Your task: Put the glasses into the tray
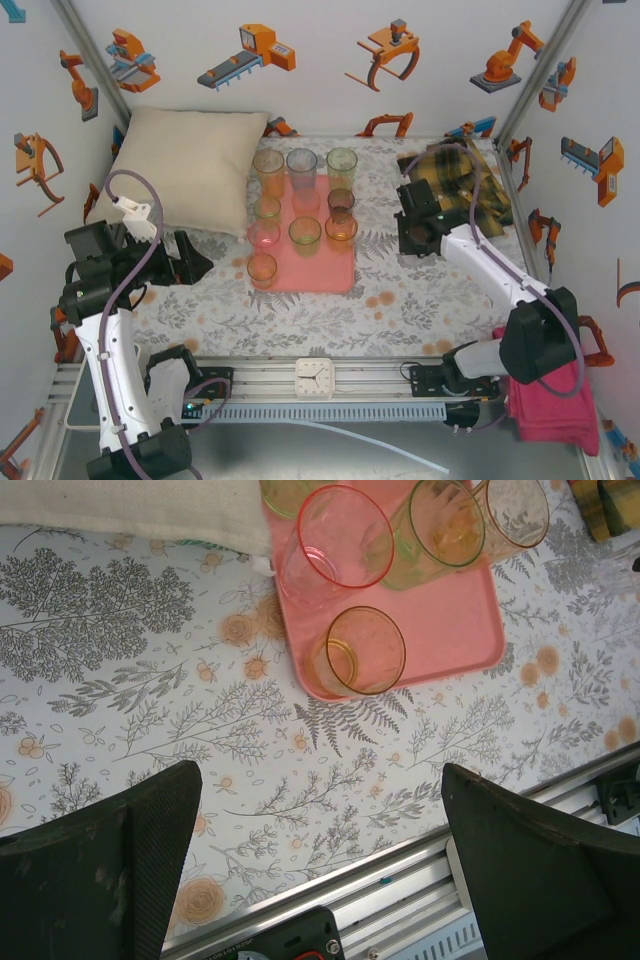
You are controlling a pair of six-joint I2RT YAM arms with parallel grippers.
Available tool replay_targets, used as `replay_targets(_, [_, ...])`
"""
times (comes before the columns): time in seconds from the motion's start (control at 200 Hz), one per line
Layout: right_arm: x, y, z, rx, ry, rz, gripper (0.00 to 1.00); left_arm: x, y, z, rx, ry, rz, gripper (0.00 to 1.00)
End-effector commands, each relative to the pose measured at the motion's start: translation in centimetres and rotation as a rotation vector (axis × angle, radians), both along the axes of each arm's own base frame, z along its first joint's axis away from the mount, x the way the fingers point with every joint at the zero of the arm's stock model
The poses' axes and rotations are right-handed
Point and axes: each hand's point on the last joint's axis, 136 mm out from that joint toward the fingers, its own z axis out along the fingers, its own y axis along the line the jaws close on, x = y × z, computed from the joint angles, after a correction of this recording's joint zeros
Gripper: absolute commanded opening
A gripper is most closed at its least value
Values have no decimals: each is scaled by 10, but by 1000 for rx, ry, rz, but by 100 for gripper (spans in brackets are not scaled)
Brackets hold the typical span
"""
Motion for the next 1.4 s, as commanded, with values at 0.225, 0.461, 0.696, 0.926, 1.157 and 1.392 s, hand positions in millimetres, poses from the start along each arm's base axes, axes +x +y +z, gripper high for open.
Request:
replay_targets(0.225, [-22, 35, 26, -20, -56, 62, 7, 1, 0, 5, -9, -21, 1, 98])
replay_targets(0.461, [-37, 58, 36, -2, -84, 107, 6, 0, -1, 6, -8, -27, 1, 98])
replay_targets(0.696, [-53, 82, 47, -11, -101, 169, 7, -1, -1, 5, -10, -26, -1, 98])
replay_targets(0.926, [-64, 107, 51, -14, -117, 225, 7, -1, -2, 7, -10, -31, 0, 98])
replay_targets(1.157, [-71, 140, 51, -15, -119, 293, 7, -2, -1, 7, -10, -33, 3, 98])
replay_targets(1.392, [-76, 177, 44, -3, -112, 361, 7, -3, -2, 7, -9, -36, 2, 98])
